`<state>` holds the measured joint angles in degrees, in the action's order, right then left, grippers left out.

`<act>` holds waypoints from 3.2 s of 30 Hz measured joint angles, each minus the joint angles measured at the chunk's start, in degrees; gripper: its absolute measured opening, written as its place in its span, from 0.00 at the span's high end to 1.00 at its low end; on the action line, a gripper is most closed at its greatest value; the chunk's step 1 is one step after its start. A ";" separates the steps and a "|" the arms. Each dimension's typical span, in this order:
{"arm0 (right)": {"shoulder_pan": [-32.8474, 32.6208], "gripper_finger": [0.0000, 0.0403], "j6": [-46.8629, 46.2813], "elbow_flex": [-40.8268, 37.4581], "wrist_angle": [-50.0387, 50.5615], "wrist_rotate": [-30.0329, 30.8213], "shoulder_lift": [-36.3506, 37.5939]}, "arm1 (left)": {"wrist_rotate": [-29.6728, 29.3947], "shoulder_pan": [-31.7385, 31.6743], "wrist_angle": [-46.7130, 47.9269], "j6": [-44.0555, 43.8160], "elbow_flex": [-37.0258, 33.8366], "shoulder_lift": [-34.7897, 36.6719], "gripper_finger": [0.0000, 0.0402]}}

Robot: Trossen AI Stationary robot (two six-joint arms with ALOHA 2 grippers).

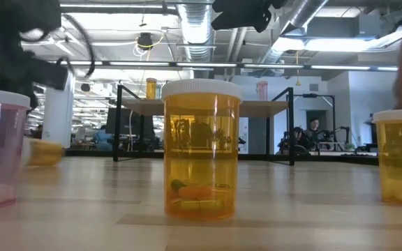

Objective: Pick and place medicine bottles onto shelf by color
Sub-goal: Put the top large orange bottle on the shelf

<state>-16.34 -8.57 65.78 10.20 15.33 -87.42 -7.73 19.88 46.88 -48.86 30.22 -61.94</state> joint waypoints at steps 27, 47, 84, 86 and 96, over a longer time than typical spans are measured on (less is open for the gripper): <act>2.38 0.43 0.29 0.00 -3.23 -0.02 -0.04 | -12.26 -1.01 -18.95 10.27 2.23 -0.84 0.43; 4.90 0.43 -3.63 0.00 -2.35 -0.03 -0.04 | -12.92 -8.95 -33.73 -0.87 2.23 -14.60 0.21; 0.80 0.46 5.00 -3.53 -9.36 6.92 8.40 | -12.02 -3.38 -54.25 25.25 2.23 -4.35 0.56; 0.47 0.46 6.99 -7.65 -18.24 6.40 10.00 | -11.78 -2.55 -59.28 29.04 2.23 -4.04 0.55; 4.27 0.40 8.19 -19.00 -45.50 -6.08 9.60 | -7.49 -2.32 -73.14 38.73 2.25 -4.71 0.56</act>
<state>-12.07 -0.39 46.78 -35.30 9.25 -77.83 -15.23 17.56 -26.26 -10.13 32.47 -66.65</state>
